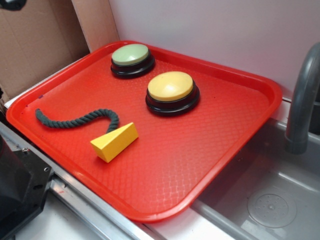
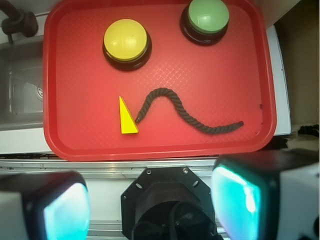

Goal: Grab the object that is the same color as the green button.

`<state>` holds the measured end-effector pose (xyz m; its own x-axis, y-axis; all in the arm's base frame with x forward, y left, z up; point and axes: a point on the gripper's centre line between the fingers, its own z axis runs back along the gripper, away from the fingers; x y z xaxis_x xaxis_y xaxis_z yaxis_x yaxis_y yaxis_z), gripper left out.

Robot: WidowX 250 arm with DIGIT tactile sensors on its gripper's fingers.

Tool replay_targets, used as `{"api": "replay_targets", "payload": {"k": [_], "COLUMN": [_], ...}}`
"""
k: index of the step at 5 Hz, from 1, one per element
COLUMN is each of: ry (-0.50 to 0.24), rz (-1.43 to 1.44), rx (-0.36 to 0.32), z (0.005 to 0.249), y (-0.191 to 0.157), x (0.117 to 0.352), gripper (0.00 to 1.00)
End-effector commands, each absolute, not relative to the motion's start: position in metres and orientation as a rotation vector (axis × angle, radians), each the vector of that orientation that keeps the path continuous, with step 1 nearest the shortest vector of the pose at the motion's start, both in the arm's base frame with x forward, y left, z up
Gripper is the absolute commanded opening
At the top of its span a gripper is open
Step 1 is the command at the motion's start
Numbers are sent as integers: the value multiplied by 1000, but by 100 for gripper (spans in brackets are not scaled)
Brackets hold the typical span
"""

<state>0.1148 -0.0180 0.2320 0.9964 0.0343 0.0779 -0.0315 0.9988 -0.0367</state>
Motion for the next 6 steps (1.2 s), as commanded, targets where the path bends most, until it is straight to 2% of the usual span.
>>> {"api": "replay_targets", "payload": {"k": [1,3,5,6], "ry": [-132,-144,-116,-78], "rz": [-191,-376,-472,-503], "rx": [25,68,76,85], "z": [205,164,123,100], "y": [-5,14,31,37], "x": [133,144,150,154], "gripper": [100,100,100,100]}}
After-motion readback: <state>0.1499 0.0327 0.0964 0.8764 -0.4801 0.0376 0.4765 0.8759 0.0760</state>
